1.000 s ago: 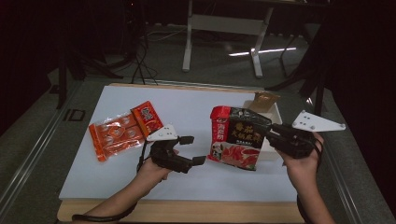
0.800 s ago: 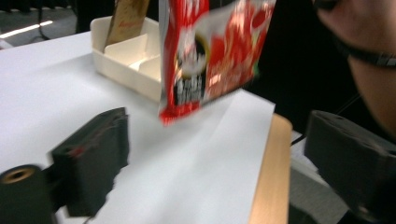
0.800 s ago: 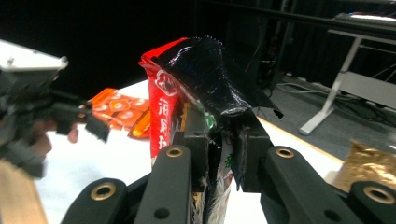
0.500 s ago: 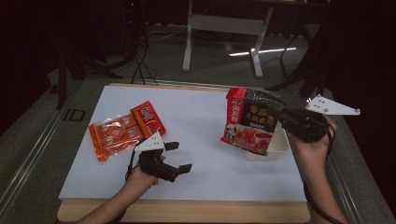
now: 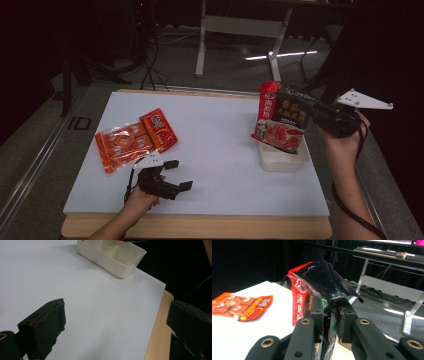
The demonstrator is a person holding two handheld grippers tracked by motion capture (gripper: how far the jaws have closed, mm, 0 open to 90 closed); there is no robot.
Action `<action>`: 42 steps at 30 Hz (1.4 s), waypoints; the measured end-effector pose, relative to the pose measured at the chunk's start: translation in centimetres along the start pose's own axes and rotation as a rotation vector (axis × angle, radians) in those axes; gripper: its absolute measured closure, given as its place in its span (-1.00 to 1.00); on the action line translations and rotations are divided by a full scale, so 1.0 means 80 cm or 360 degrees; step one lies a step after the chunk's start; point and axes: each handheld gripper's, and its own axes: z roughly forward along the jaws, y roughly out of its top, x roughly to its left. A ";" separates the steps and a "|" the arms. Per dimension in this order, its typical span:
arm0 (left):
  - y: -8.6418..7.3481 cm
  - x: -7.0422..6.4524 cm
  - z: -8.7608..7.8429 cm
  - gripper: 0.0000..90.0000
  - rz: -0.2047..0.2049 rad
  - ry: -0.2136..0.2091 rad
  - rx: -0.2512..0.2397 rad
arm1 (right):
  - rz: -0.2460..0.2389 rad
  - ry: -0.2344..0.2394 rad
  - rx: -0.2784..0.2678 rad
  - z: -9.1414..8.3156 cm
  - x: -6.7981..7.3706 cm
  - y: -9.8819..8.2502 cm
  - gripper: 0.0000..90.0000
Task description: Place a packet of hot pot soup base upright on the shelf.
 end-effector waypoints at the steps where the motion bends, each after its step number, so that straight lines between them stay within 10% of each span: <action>1: 0.000 0.000 0.000 -0.94 0.0007 0.0003 0.0007 | 0.0009 -0.0006 -0.0003 0.001 -0.004 -0.001 0.73; 25: -0.008 0.004 0.004 -0.94 0.0025 -0.0010 -0.0039 | 0.0113 -0.0044 -0.0022 0.047 -0.080 -0.019 0.73; 42: -0.012 0.006 0.008 -0.94 0.0023 -0.0012 0.0001 | 0.0037 -0.0079 0.0100 0.091 -0.086 -0.042 0.72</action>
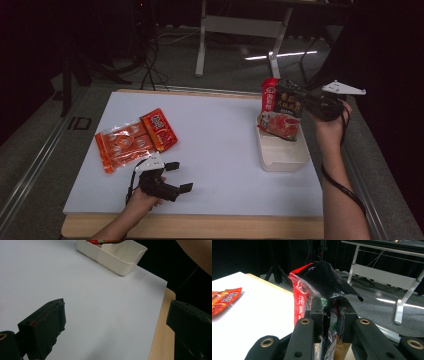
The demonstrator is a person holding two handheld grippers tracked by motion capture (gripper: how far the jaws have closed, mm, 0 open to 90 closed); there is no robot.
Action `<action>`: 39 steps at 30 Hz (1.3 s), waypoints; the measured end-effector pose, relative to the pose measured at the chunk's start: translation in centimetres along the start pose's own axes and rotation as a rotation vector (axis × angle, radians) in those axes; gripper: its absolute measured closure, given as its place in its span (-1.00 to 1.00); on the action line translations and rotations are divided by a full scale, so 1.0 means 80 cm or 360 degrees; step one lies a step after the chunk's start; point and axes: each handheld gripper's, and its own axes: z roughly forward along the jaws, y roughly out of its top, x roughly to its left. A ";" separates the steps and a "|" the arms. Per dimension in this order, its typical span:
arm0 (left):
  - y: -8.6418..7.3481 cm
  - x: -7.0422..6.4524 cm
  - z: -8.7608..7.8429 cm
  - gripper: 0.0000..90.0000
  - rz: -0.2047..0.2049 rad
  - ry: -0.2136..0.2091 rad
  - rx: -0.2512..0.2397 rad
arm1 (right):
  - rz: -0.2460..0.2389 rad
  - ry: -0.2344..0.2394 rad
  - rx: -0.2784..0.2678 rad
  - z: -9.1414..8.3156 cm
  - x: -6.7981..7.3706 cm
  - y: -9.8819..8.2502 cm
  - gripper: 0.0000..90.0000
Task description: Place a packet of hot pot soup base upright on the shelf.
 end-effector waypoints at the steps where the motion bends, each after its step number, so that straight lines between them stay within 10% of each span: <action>1: 0.000 0.000 0.000 -0.94 0.0001 -0.0001 -0.0001 | 0.0001 0.0006 0.0003 0.001 0.000 -0.001 0.72; 20: 0.000 0.001 -0.001 -0.94 -0.0007 0.0003 -0.0011 | -0.0022 0.0176 0.0023 0.010 0.004 -0.020 0.65; 39: 0.001 0.002 -0.002 -0.94 -0.0005 0.0012 -0.0020 | 0.0231 0.0120 -0.0016 -0.008 -0.016 -0.073 0.28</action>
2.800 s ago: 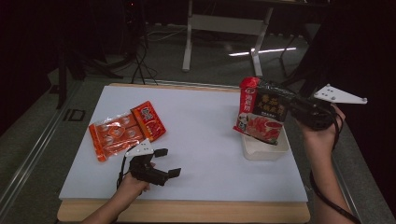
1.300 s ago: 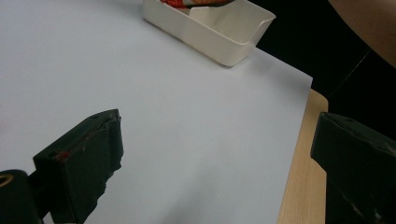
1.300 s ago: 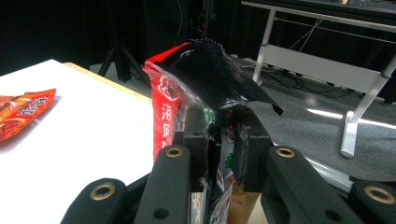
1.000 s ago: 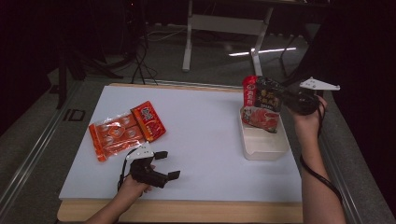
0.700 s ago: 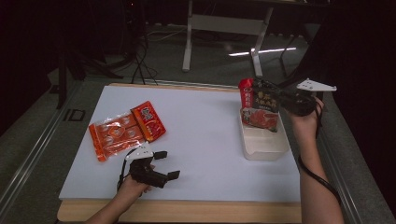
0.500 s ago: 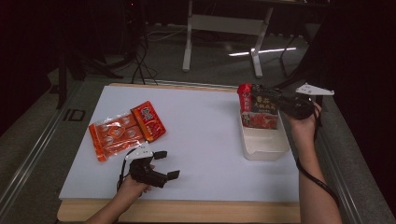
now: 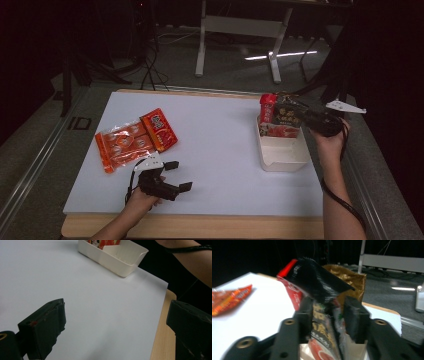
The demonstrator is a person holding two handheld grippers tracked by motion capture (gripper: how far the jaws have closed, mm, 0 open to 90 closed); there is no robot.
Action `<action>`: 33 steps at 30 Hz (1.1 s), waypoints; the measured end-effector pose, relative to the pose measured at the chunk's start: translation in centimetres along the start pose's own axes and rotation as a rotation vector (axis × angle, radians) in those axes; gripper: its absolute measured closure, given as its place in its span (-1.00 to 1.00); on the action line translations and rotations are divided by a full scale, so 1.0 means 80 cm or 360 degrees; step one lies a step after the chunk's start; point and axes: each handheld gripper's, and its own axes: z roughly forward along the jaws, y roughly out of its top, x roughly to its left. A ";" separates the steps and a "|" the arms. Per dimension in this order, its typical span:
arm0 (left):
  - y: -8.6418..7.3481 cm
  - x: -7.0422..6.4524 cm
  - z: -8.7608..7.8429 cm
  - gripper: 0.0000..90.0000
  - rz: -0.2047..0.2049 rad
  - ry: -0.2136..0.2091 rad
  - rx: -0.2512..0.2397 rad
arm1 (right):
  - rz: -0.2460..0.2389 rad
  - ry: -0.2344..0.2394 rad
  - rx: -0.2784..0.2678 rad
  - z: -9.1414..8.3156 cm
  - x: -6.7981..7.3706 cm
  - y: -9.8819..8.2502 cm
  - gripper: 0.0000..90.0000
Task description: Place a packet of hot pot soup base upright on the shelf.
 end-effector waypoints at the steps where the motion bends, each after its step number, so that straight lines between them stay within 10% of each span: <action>1: 0.000 0.000 0.000 -0.94 0.0003 0.0001 -0.0002 | 0.0008 0.0003 -0.0008 -0.004 0.000 0.000 0.20; 14: 0.002 0.004 -0.003 -0.94 0.0033 0.0007 -0.0019 | -0.0102 -0.0103 -0.0126 -0.061 0.047 0.027 -0.05; 33: 0.015 -0.005 -0.010 -0.93 0.0146 0.0028 0.0150 | 0.0042 0.0194 -0.0152 -0.064 0.149 -0.003 -0.71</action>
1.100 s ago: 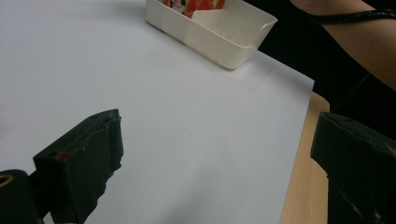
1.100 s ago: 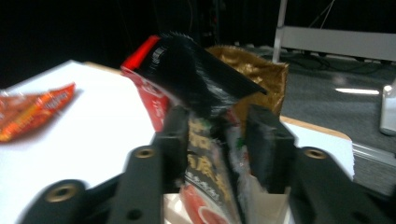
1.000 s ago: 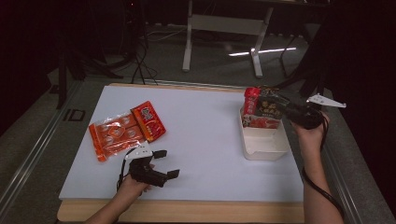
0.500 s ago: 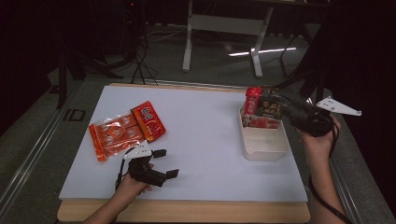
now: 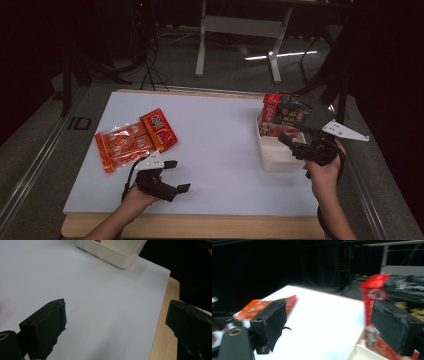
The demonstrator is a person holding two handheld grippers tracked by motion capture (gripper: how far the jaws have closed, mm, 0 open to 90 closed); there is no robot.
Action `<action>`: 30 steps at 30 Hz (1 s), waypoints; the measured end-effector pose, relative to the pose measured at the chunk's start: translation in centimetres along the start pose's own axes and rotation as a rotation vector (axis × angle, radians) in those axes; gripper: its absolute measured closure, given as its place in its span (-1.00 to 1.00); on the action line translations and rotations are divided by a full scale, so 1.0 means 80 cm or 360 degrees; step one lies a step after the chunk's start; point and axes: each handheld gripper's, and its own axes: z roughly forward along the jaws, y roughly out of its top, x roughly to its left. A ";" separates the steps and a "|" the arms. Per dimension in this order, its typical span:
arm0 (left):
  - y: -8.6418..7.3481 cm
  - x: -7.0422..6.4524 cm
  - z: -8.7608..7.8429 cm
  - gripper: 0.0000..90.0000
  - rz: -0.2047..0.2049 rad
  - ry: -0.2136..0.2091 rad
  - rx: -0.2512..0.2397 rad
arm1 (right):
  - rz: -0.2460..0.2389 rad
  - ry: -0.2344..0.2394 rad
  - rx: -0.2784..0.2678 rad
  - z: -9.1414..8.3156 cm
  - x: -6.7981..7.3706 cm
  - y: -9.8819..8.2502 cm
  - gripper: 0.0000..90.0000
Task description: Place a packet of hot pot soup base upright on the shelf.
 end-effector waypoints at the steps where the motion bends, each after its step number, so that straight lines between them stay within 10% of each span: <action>1: 0.001 0.001 -0.001 -0.93 0.0011 -0.0009 0.0010 | -0.0016 0.0018 0.0008 0.000 0.004 -0.002 -0.72; 18: 0.001 0.035 -0.075 -0.83 -0.0015 0.0178 -0.0009 | -0.0127 0.0104 0.0060 -0.017 0.061 -0.042 -0.67; 30: -0.018 0.078 -0.143 -0.04 -0.0094 0.0566 -0.0026 | -0.0152 0.0125 0.0042 -0.029 0.076 -0.055 -0.68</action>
